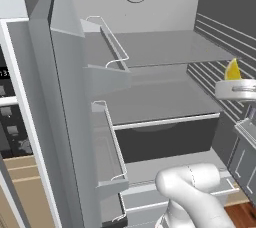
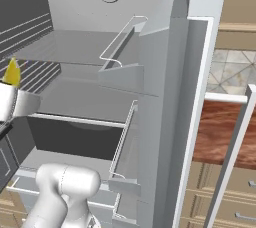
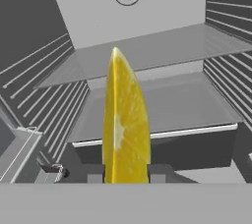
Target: There is a bowl on the dining counter. Grab a lemon wedge from the fridge and place it in the bowl. Then get the liquor bottle and glass cup from the cabinet and place them next to the bowl.
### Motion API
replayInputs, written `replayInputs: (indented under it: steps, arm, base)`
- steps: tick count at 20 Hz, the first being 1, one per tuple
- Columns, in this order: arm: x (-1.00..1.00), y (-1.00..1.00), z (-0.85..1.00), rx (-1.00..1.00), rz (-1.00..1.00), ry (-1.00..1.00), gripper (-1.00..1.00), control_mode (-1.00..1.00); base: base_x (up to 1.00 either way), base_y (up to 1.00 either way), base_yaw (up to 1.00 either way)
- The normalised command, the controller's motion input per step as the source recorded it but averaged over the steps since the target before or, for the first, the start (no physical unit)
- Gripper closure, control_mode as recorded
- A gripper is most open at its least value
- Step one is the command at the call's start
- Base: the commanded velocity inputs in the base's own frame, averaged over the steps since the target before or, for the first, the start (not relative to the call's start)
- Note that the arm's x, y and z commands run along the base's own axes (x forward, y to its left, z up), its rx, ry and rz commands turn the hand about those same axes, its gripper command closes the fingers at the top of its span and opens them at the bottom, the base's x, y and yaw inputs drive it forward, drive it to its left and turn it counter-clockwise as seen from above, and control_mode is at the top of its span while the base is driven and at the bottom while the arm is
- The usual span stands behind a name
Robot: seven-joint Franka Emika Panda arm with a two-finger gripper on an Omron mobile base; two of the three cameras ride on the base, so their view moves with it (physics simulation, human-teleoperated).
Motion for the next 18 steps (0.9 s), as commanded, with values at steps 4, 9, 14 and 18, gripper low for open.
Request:
replayInputs:
  steps: [4,9,14,18]
  arm:
    - [-0.16,0.01,-0.19,-0.07,0.00,0.00,1.00,-1.00]
    - [0.00,0.00,0.00,0.00,0.00,0.00,1.00,1.00]
    - [0.00,0.00,0.00,0.00,0.00,0.00,1.00,1.00]
    - [0.00,0.00,0.00,0.00,0.00,0.00,1.00,1.00]
  base:
    - [0.00,0.00,0.00]
    - [-0.59,0.01,-0.02]
    - [-1.00,0.02,-0.08]
    - [-1.00,0.24,-0.16]
